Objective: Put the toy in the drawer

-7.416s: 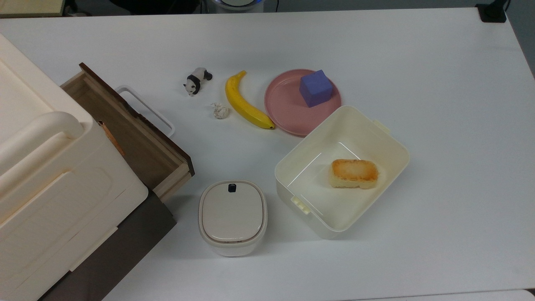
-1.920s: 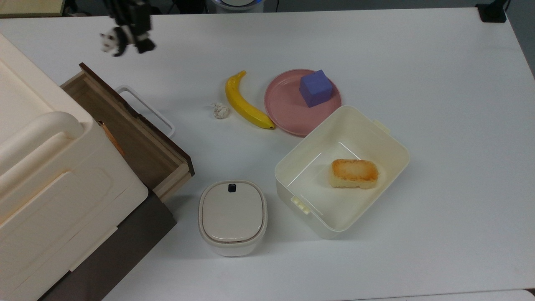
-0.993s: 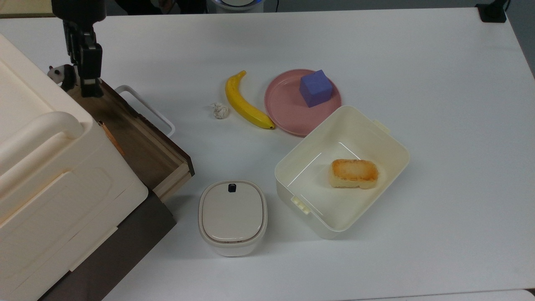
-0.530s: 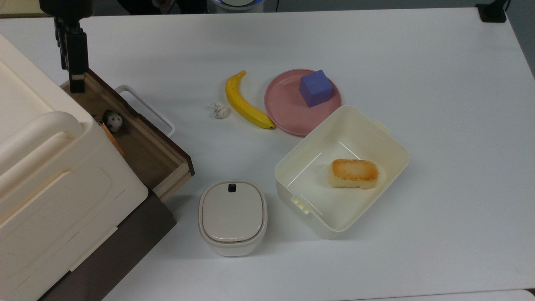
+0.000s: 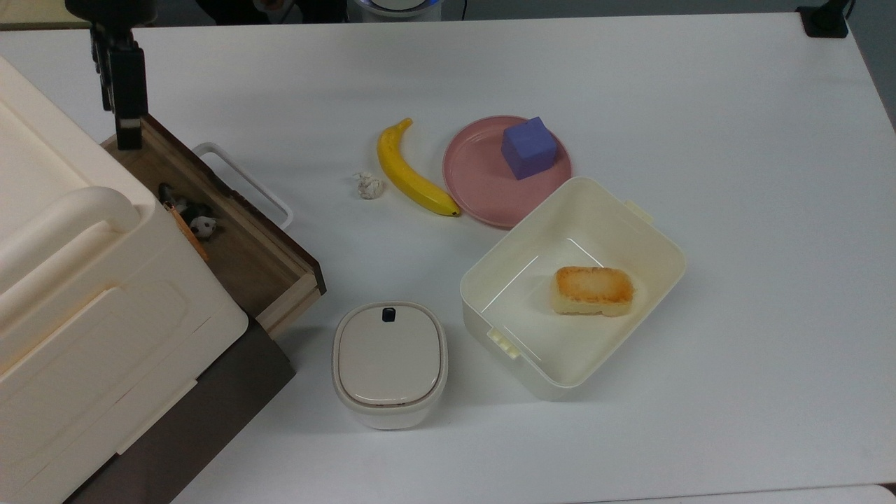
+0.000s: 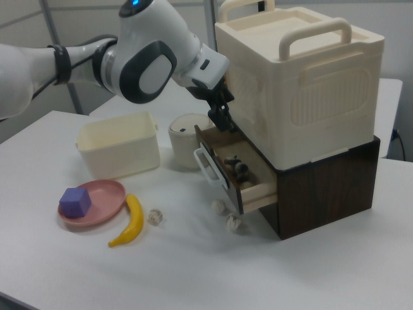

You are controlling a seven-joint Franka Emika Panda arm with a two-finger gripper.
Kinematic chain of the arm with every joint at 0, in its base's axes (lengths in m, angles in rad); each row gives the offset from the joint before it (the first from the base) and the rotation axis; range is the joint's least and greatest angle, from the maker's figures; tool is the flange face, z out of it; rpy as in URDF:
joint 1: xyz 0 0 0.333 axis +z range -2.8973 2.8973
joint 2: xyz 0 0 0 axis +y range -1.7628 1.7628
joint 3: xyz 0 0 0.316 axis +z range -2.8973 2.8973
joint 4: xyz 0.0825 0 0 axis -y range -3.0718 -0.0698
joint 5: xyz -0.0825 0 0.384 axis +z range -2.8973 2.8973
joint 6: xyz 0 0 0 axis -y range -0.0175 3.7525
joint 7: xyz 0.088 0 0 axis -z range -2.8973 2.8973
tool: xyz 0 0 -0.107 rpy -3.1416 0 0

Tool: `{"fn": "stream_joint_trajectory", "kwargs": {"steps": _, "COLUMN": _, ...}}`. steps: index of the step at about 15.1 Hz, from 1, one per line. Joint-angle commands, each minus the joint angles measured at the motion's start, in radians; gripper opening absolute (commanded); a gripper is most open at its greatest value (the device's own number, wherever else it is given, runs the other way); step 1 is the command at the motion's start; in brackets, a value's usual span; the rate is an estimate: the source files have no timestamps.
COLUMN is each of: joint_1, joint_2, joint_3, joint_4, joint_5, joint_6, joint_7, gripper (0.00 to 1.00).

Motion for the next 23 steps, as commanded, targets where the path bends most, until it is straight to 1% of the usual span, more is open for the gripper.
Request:
{"fn": "stream_joint_trajectory", "kwargs": {"steps": 1, "joint_1": 0.019, "joint_2": -0.059, "joint_3": 0.004, "joint_4": 0.090, "joint_5": -0.029, "joint_6": -0.300, "joint_7": -0.105, "gripper": 1.00}}
{"fn": "stream_joint_trajectory", "kwargs": {"steps": 3, "joint_1": 0.033, "joint_2": -0.062, "joint_3": 0.009, "joint_4": 0.153, "joint_5": -0.039, "joint_6": -0.469, "joint_7": -0.190, "gripper": 1.00}}
{"fn": "stream_joint_trajectory", "kwargs": {"steps": 4, "joint_1": 0.062, "joint_2": -0.071, "joint_3": 0.010, "joint_4": 0.188, "joint_5": -0.049, "joint_6": -0.592, "joint_7": -0.274, "gripper": 1.00}}
{"fn": "stream_joint_trajectory", "kwargs": {"steps": 5, "joint_1": 0.100, "joint_2": -0.083, "joint_3": 0.011, "joint_4": 0.196, "joint_5": -0.052, "joint_6": -0.697, "joint_7": -0.372, "gripper": 1.00}}
{"fn": "stream_joint_trajectory", "kwargs": {"steps": 6, "joint_1": 0.117, "joint_2": -0.095, "joint_3": 0.011, "joint_4": 0.196, "joint_5": -0.052, "joint_6": -0.739, "joint_7": -0.434, "gripper": 1.00}}
{"fn": "stream_joint_trajectory", "kwargs": {"steps": 7, "joint_1": 0.126, "joint_2": -0.105, "joint_3": 0.014, "joint_4": 0.196, "joint_5": -0.052, "joint_6": -0.815, "joint_7": -0.498, "gripper": 1.00}}
{"fn": "stream_joint_trajectory", "kwargs": {"steps": 8, "joint_1": 0.130, "joint_2": -0.117, "joint_3": 0.026, "joint_4": 0.193, "joint_5": -0.049, "joint_6": -0.859, "joint_7": -0.541, "gripper": 1.00}}
{"fn": "stream_joint_trajectory", "kwargs": {"steps": 11, "joint_1": 0.130, "joint_2": -0.119, "joint_3": 0.078, "joint_4": 0.187, "joint_5": -0.047, "joint_6": -0.862, "joint_7": -0.589, "gripper": 1.00}}
{"fn": "stream_joint_trajectory", "kwargs": {"steps": 15, "joint_1": 0.131, "joint_2": -0.120, "joint_3": 0.089, "joint_4": 0.188, "joint_5": -0.036, "joint_6": -0.864, "joint_7": -0.598, "gripper": 1.00}}
{"fn": "stream_joint_trajectory", "kwargs": {"steps": 17, "joint_1": 0.130, "joint_2": -0.116, "joint_3": 0.115, "joint_4": 0.188, "joint_5": -0.036, "joint_6": -0.861, "joint_7": -0.608, "gripper": 1.00}}
{"fn": "stream_joint_trajectory", "kwargs": {"steps": 19, "joint_1": 0.128, "joint_2": -0.114, "joint_3": 0.127, "joint_4": 0.185, "joint_5": -0.036, "joint_6": -0.862, "joint_7": -0.632, "gripper": 1.00}}
{"fn": "stream_joint_trajectory", "kwargs": {"steps": 23, "joint_1": 0.120, "joint_2": -0.115, "joint_3": 0.126, "joint_4": 0.184, "joint_5": -0.032, "joint_6": -0.862, "joint_7": -0.706, "gripper": 1.00}}
